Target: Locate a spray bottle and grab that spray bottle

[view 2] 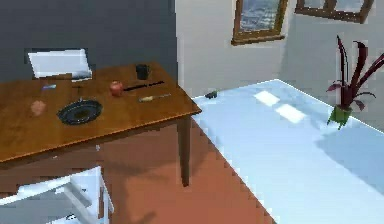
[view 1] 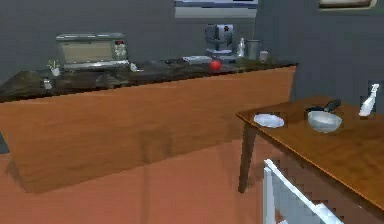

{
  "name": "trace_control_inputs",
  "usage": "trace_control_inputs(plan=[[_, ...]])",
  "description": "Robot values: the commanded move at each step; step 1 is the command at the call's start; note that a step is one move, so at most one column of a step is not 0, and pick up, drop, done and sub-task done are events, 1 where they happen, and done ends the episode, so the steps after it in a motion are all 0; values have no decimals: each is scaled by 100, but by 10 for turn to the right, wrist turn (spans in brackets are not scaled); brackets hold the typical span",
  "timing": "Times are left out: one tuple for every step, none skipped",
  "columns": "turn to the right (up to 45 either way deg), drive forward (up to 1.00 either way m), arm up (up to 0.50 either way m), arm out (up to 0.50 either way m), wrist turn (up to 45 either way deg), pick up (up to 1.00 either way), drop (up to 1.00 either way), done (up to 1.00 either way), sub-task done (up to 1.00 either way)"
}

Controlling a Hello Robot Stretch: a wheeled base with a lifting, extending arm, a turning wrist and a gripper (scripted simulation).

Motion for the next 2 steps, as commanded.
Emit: trace_control_inputs(plan=[[0, 100, 0, 0, 0, 0, 0, 0, 0], [0, 50, 0, 0, 0, 0, 0, 0, 0]])
